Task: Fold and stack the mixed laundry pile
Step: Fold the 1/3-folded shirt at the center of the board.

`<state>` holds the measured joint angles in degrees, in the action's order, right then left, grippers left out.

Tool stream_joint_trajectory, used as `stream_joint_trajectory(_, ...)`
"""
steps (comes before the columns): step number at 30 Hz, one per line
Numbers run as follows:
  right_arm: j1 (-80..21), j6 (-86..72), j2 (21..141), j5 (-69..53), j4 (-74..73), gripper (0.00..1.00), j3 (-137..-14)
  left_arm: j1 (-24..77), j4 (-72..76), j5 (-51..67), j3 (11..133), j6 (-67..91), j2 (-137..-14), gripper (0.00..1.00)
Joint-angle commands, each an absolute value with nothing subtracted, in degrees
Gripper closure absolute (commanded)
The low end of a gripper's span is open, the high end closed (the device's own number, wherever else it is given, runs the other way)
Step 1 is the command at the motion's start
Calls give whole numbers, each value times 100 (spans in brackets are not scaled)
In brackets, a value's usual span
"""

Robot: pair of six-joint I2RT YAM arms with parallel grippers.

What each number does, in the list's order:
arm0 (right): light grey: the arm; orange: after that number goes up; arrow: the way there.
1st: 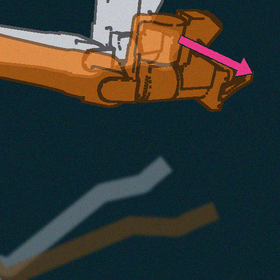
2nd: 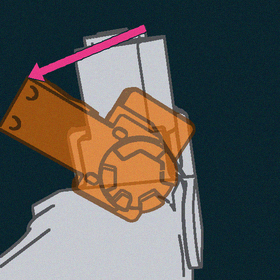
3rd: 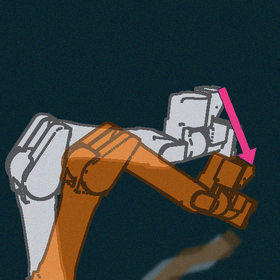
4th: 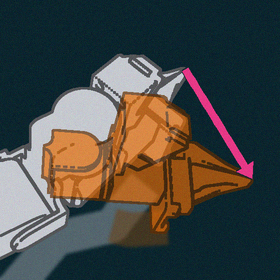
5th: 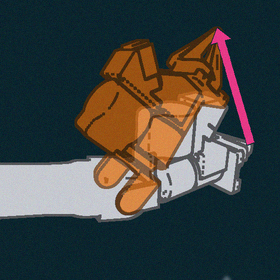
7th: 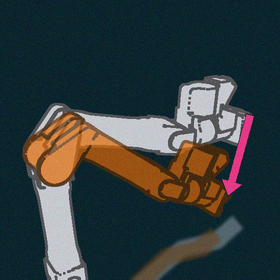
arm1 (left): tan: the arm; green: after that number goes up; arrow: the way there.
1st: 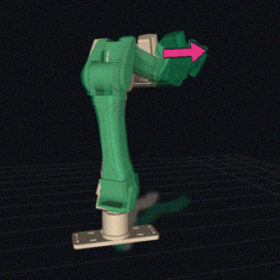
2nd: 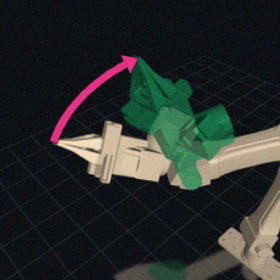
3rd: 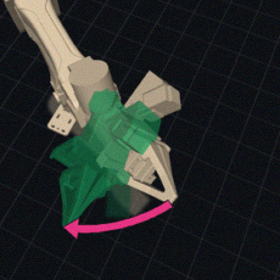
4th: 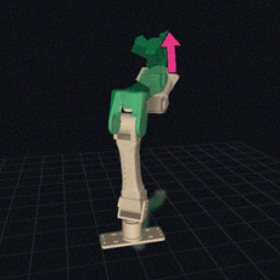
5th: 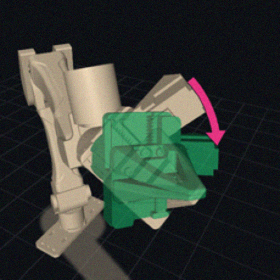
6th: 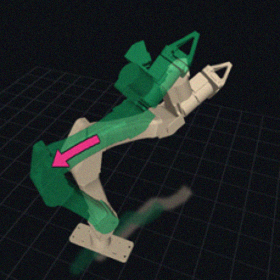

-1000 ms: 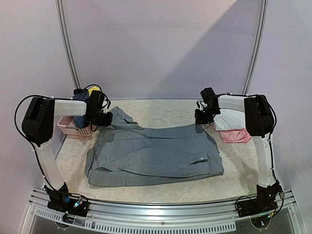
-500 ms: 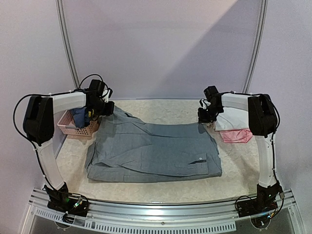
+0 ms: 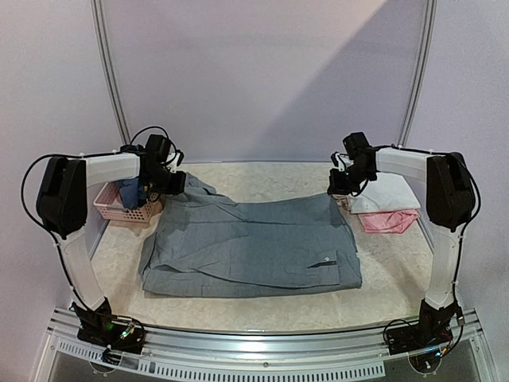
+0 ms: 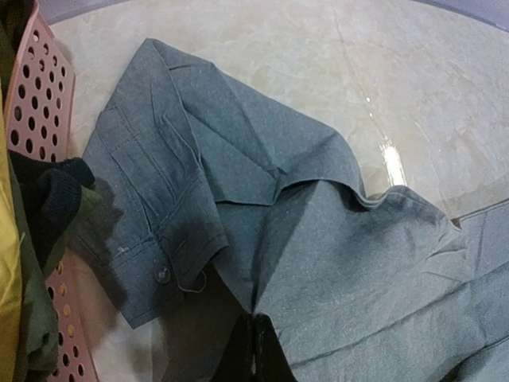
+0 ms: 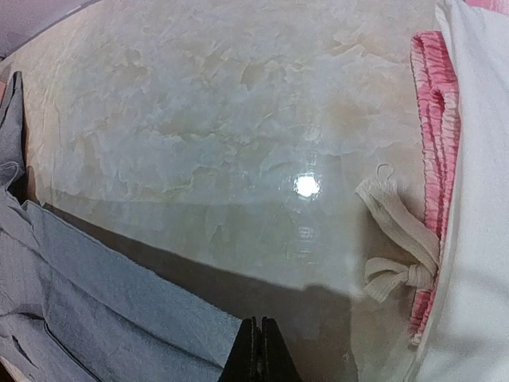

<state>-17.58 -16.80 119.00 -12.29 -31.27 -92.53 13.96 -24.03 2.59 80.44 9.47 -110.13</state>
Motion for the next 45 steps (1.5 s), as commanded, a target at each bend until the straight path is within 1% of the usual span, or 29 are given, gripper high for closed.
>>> stream_joint_trajectory(1, -1731, -1641, 11484, -1403, -2862, 100, -8855, 1362, -2419, 328, 7777, 929, -10545, 100)
stream_joint_trajectory(14, -1745, -1756, 10587, -1666, -2342, 100, -7564, 1379, -2374, 389, 6997, 1076, -9836, 100)
stream_joint_trajectory(22, -1755, -1860, 10146, -1801, -2149, 100, -6992, 1441, -2330, 416, 6564, 1176, -9520, 100)
stream_joint_trajectory(38, -1968, -2037, 9549, -1594, -1913, 98, -6025, 1707, -2460, 88, 5730, 1402, -8939, 100)
stream_joint_trajectory(45, -1997, -2174, 9485, -1535, -1708, 97, -5625, 1892, -2321, 22, 5260, 1556, -8839, 99)
